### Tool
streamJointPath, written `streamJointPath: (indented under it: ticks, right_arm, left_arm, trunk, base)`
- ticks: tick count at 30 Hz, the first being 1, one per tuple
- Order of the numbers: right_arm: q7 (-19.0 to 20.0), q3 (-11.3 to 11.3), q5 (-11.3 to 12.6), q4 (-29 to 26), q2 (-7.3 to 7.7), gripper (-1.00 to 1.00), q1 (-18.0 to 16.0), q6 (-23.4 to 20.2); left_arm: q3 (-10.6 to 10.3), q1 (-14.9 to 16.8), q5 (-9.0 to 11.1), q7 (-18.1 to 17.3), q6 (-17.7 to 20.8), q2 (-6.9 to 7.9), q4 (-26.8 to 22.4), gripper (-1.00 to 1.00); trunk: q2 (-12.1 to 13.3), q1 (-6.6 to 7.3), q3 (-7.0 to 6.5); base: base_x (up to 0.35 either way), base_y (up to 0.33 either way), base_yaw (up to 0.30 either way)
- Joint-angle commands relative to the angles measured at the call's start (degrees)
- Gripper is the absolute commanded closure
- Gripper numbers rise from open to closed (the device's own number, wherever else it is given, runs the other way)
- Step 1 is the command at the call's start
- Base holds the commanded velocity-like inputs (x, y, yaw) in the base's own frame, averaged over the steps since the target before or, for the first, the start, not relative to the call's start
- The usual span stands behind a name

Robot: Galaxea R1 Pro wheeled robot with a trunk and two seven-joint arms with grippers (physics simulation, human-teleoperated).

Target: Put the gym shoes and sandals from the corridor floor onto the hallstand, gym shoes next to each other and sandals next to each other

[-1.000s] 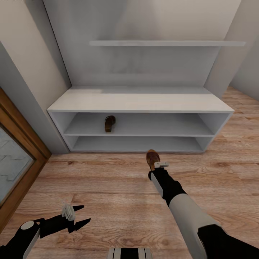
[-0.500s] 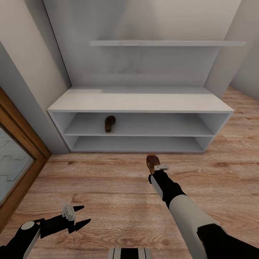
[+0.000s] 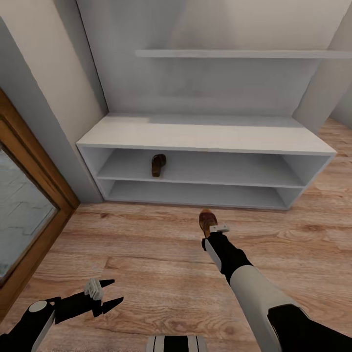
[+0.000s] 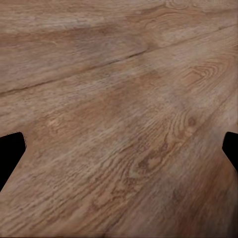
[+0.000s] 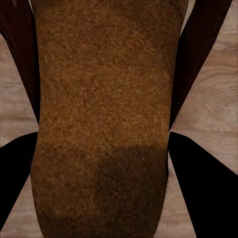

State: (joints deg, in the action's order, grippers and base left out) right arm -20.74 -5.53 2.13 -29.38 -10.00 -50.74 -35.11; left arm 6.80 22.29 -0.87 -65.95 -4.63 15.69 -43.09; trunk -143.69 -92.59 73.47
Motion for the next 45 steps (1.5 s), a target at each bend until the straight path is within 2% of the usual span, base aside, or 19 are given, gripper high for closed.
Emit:
streamJointPath:
  ticks: [1,12,24,32,45]
  right_arm:
    - [-0.36,-0.21,0.17,-0.06,0.0,1.0,-0.02,-0.3]
    - [-0.5,-0.38,0.17,-1.02,0.0,1.0,-0.04,-0.22]
    - [-0.36,-0.63,0.16,-10.01,0.0,1.0,-0.13,-0.23]
    - [-0.36,-0.68,0.16,-10.16,0.0,1.0,-0.15,-0.23]
    - [-0.25,-0.71,0.16,-10.08,0.0,1.0,-0.15,-0.22]
  left_arm:
    - [0.1,0.03,-0.1,-0.14,-0.48,-0.02,0.03,-1.0]
    - [0.11,0.03,0.03,-0.14,-0.53,-0.07,-0.01,-1.0]
    - [0.06,0.03,0.06,-0.14,-0.56,-0.05,-0.14,-1.0]
    - [0.05,0.03,0.13,-0.14,-0.56,-0.08,-0.14,-1.0]
    - [0.14,0.03,0.08,-0.14,-0.56,-0.14,-0.05,-1.0]
  trunk:
    - [-0.02,0.01,0.12]
    - [-0.02,0.01,0.6]
    - [-0.02,0.01,0.62]
    - [-0.02,0.01,0.62]
    - [-0.02,0.01,0.62]
  base:
    - [0.0,0.0,0.153]
    - [0.0,0.0,0.095]
    - [0.0,0.0,0.002]
    - [0.023,0.0,0.0]
    - [0.227,0.093,0.0]
